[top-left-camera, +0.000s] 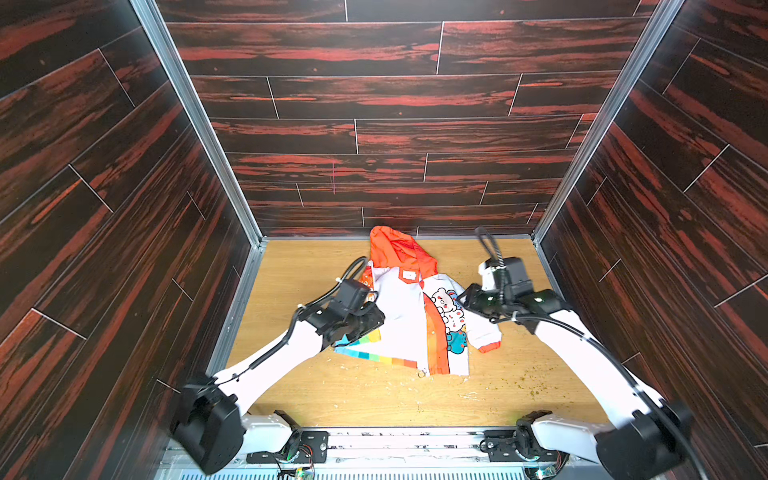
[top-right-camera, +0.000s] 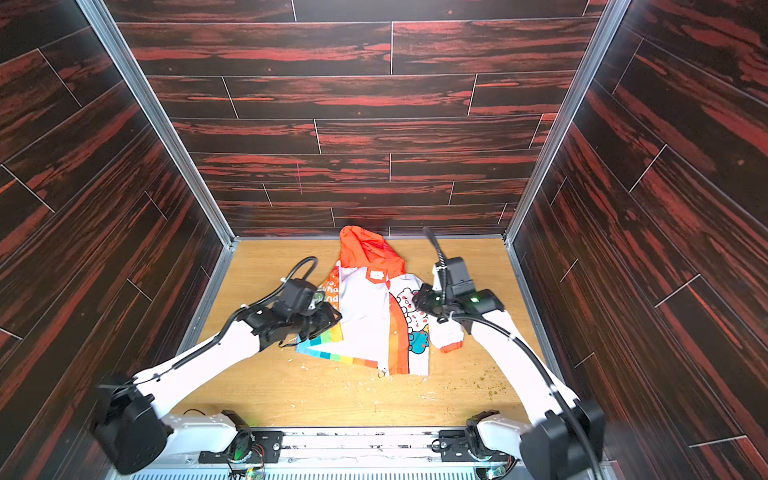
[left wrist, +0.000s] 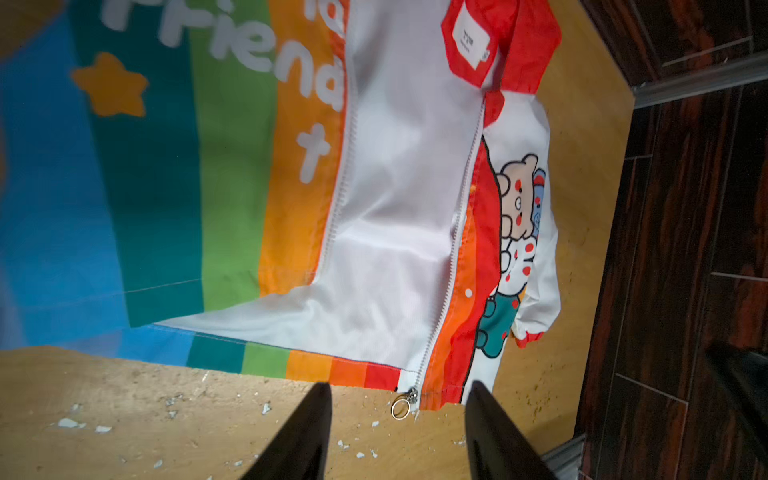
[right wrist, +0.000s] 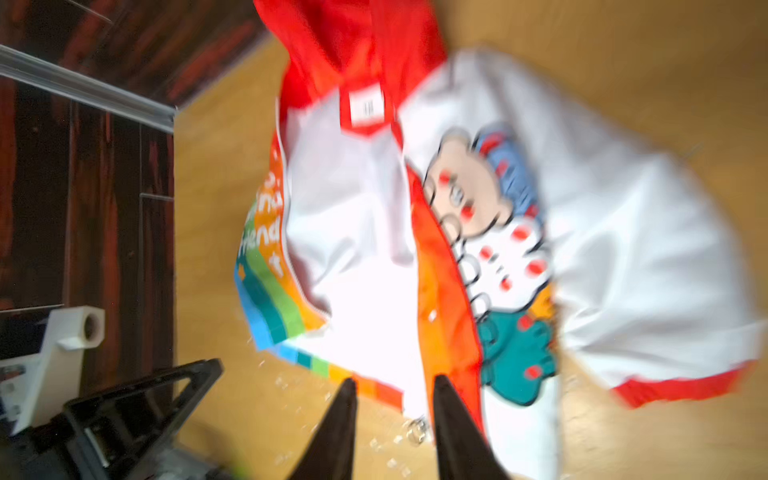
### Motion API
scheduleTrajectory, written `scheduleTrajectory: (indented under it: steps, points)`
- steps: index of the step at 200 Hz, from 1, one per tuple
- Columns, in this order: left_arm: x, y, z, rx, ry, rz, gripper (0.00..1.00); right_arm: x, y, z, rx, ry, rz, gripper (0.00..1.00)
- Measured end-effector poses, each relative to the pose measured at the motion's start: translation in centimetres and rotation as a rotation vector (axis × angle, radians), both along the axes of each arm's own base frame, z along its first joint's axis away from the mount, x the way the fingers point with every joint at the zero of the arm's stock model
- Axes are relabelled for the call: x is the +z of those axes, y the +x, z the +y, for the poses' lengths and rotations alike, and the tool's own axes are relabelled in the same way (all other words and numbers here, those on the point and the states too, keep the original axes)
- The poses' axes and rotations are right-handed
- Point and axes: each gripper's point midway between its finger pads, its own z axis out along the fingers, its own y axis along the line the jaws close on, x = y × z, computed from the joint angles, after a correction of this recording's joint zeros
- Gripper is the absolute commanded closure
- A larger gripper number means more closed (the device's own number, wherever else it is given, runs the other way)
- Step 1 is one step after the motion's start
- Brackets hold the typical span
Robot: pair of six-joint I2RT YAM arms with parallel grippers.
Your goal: Zip up the jacket
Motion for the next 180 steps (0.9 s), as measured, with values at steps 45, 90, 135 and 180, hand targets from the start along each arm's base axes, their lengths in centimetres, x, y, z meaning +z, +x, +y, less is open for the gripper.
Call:
scheduleTrajectory:
  steps: [45,90,135,180]
  points:
    - [-2.6,0.1,-1.8,-0.032,-0.07,0.06,0.4,-1.6,2.8,-1.6,-0.043,0.021,0.045,0.11]
    - [-5.3,0.5,-8.3,-0.216,-0.167,0.14,0.35,-9.2,-1.5,0.1,0.007,0.147,0.273,0.66]
    - [-7.3,0.5,-13.9,-0.379,-0.258,0.184,0.36,-15.1,-6.6,0.5,0.012,0.221,0.482,0.79]
    - [-10.2,-0.5,-15.3,-0.433,-0.276,0.25,0.39,-15.7,-8.6,0.3,-0.013,0.254,0.514,0.79]
